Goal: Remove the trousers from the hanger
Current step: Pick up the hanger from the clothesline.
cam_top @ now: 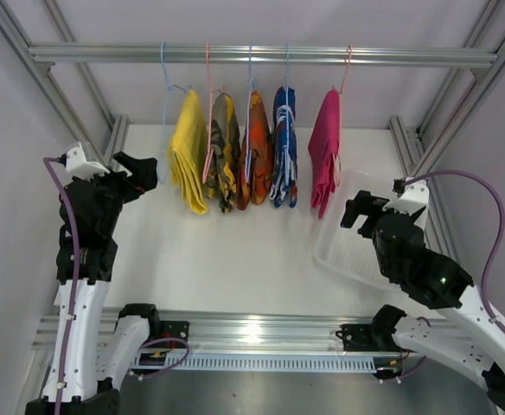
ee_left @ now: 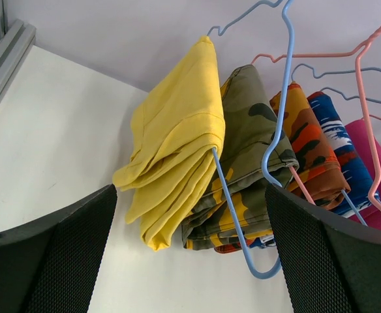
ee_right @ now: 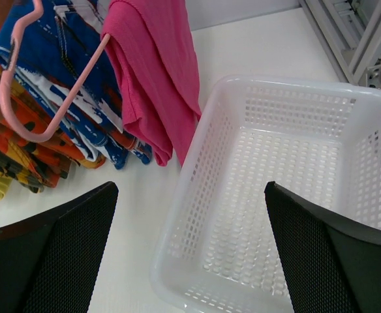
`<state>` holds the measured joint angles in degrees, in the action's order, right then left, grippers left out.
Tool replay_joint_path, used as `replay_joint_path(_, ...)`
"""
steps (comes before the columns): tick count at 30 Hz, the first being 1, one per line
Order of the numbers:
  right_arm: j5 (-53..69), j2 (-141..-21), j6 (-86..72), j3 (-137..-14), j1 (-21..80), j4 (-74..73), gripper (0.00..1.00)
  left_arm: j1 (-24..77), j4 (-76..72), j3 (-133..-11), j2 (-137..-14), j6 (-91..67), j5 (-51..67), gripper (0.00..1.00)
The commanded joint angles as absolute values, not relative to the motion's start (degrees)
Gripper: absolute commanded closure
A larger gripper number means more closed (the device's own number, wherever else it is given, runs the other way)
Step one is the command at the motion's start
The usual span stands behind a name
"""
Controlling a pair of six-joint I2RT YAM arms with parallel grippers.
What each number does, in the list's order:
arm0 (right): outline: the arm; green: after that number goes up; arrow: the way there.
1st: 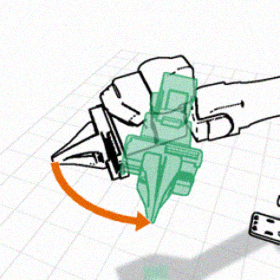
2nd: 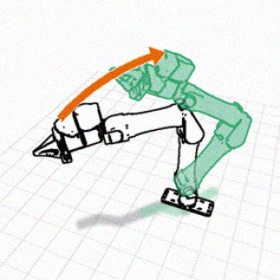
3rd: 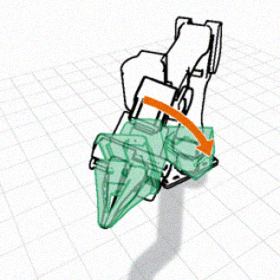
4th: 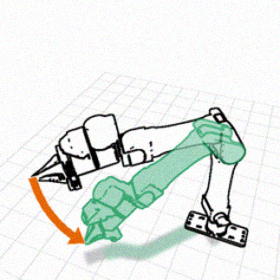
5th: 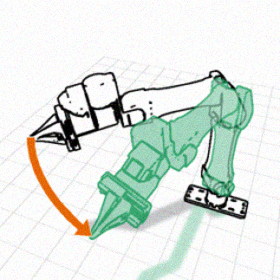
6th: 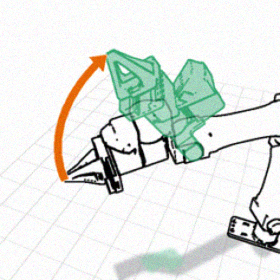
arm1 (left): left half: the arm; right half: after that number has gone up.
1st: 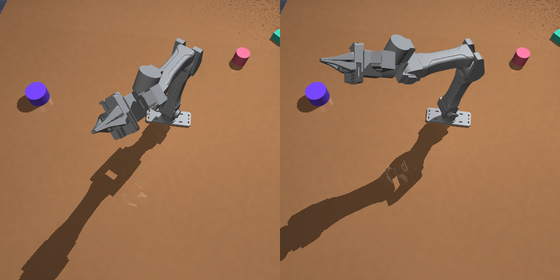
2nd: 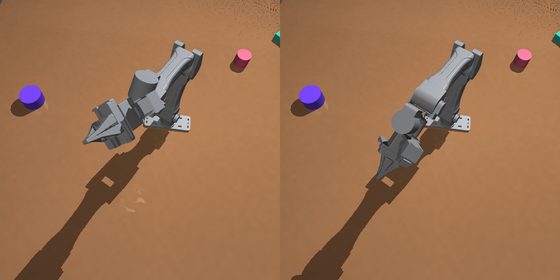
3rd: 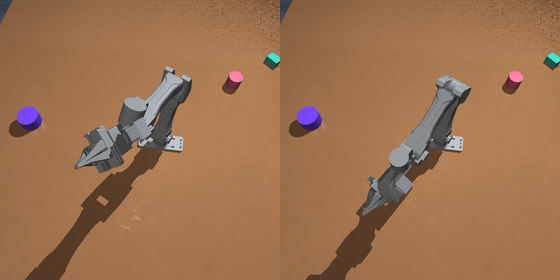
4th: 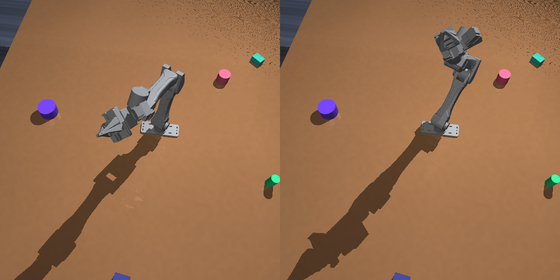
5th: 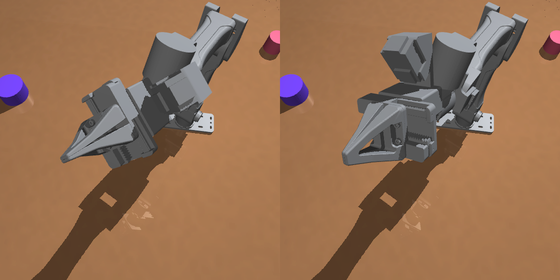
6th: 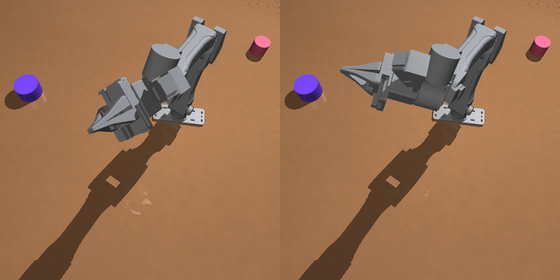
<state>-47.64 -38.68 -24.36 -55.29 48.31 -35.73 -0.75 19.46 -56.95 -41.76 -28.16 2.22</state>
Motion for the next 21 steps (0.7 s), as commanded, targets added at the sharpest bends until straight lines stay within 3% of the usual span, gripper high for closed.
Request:
replay_joint_path(1, -52.55, -40.17, -30.38, -56.69, 49.04, -35.68, 0.01, -0.62, 17.75, -56.78, -41.84, -29.09, 3.69, 0.01)
replay_joint_path(16, -72.33, -42.71, 7.99, -64.86, 51.59, -29.55, 0.01, -0.53, 17.14, -56.78, -42.45, -32.16, 1.33, 0.01)
replay_joint_path(18, -67.54, -42.46, 4.76, -66.09, 50.46, -27.52, 0.01, -0.53, 17.22, -56.78, -42.45, -31.38, 0.44, 0.01)
replay_joint_path(19, -56.36, -39.93, 5.36, -66.09, 49.49, -24.20, 0.01, -0.53, 17.84, -56.95, -42.54, -31.38, 0.27, 0.01)
replay_joint_path(21, -47.84, -37.63, 6.84, -66.09, 46.43, -21.29, 0.01, -0.53, 17.49, -56.95, -42.28, -31.03, 0.61, 0.01)
